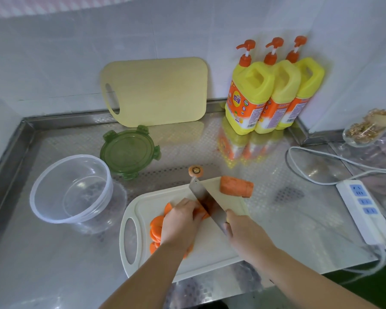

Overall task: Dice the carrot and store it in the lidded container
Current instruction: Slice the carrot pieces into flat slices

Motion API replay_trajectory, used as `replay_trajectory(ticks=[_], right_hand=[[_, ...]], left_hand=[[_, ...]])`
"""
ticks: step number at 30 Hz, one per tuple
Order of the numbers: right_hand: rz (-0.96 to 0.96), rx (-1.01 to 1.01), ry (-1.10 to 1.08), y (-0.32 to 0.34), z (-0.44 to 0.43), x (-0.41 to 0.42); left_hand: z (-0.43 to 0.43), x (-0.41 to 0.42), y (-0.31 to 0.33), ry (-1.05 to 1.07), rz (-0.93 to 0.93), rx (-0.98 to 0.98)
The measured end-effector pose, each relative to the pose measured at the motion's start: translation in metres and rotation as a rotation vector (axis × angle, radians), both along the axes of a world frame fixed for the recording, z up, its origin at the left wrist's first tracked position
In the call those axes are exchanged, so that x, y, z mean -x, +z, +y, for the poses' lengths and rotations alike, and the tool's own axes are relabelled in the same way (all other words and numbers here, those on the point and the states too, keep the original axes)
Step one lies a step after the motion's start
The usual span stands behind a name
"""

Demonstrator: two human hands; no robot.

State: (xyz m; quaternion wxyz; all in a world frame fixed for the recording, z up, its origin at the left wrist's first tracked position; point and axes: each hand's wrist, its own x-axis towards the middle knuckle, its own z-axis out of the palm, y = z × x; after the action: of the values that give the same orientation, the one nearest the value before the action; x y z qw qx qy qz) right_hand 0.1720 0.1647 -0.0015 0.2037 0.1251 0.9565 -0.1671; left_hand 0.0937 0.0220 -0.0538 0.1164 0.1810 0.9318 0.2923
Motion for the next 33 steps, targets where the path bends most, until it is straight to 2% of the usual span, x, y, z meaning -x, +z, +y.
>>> replay_trajectory(ticks=[6,16,27,33], right_hand=[[0.086,0.031,-0.026,0.009,0.002,-0.004],[0.081,-0.046,0.017,0.008,0.002,-0.009],[0.096,-0.039,0.019,0.009,0.002,-0.006],[0.103,-0.096,0.067,0.014,-0.004,-0.010]], left_hand=[[0.000,0.002,0.008,0.052,-0.043,-0.022],[0.003,0.013,0.009,0.142,-0.138,-0.071],[0.006,0.019,0.012,0.141,-0.164,-0.041],[-0.004,0.019,0.016,0.064,-0.157,0.053]])
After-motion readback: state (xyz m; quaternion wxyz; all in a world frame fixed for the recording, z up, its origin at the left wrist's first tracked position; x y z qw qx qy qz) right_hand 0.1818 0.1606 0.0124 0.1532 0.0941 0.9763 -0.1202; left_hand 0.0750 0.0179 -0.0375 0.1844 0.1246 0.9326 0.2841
